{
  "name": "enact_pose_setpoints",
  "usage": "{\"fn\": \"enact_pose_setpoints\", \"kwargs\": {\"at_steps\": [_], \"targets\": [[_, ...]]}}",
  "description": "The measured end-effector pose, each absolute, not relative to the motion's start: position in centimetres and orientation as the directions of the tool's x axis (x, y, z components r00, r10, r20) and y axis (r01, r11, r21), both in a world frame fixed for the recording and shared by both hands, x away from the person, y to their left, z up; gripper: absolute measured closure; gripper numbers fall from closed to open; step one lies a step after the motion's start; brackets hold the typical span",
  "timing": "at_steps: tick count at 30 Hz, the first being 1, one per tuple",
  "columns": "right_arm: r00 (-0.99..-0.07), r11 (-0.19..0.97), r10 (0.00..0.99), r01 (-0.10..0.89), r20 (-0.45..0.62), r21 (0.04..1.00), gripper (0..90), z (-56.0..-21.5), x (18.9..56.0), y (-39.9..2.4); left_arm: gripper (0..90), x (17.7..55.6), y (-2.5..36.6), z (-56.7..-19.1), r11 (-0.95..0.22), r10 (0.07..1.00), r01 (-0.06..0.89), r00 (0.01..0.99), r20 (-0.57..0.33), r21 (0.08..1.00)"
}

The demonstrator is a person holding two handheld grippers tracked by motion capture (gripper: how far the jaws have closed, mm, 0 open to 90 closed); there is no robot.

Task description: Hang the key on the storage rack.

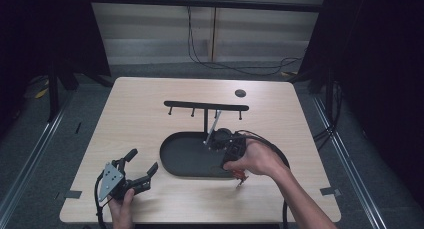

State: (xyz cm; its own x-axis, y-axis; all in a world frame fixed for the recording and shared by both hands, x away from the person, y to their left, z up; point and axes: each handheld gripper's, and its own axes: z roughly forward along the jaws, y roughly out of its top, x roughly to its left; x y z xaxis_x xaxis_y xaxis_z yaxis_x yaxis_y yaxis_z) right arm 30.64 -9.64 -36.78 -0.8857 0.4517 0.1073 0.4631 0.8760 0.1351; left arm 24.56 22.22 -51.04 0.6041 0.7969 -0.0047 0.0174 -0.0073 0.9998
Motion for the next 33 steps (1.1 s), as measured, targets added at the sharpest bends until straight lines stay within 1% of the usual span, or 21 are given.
{"fn": "enact_pose_setpoints", "kwargs": {"at_steps": [9, 11, 22, 33], "targets": [[-0.893, 0.882, 0.440, 0.450, 0.098, 0.137, 85.4, -35.0, 31.1, -8.8, 15.7, 24.6, 22.2, -51.0, -0.008, 0.797, 0.018, 0.604, -0.004, 1.000], [-0.899, 0.886, 0.427, 0.437, 0.095, 0.156, 85.4, -34.4, 31.3, -8.6, 15.7, 24.6, 22.2, -51.0, -0.008, 0.797, 0.017, 0.604, -0.004, 1.000], [-0.905, 0.894, 0.412, 0.424, 0.108, 0.144, 85.4, -33.5, 32.4, -8.1, 15.7, 24.6, 22.2, -51.0, -0.008, 0.797, 0.018, 0.604, -0.004, 1.000], [-0.903, 0.883, 0.418, 0.429, 0.095, 0.191, 85.4, -31.5, 33.5, -8.3, 15.7, 24.6, 22.2, -51.0, -0.011, 0.796, 0.017, 0.605, -0.002, 1.000]]}}
